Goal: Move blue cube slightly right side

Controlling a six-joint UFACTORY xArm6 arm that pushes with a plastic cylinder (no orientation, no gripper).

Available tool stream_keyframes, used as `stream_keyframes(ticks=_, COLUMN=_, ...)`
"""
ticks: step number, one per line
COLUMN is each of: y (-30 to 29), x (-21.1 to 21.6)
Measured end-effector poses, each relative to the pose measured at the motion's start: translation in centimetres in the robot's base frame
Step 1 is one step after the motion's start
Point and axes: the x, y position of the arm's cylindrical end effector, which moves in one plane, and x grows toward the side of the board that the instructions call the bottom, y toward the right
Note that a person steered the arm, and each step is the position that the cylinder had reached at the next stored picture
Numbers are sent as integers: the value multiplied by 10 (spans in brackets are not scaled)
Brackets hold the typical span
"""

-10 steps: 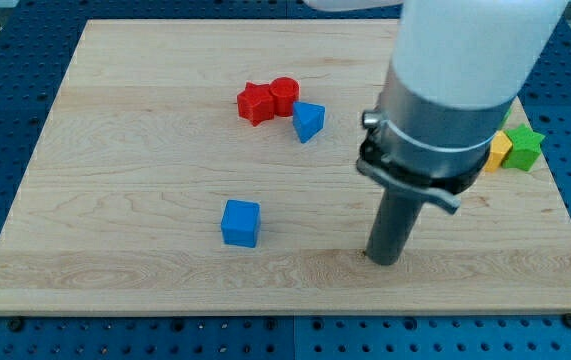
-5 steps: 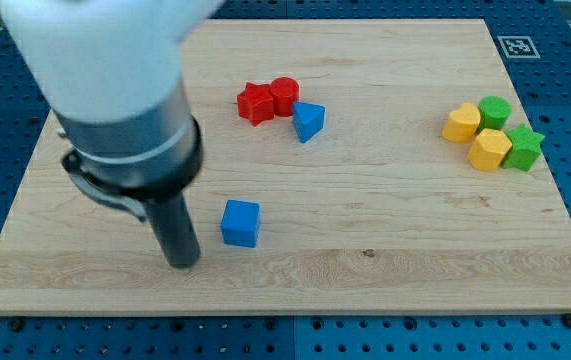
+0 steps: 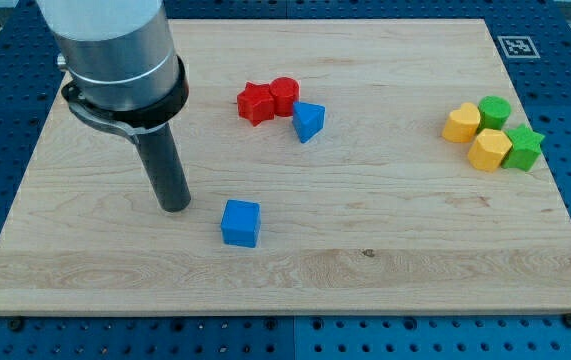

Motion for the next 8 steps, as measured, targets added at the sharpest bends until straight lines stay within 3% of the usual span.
stream_keyframes(ticks=2, y=1, x=24)
stream_keyframes(ticks=4, y=72, x=55)
stream_keyframes(ticks=8, y=75, x=29)
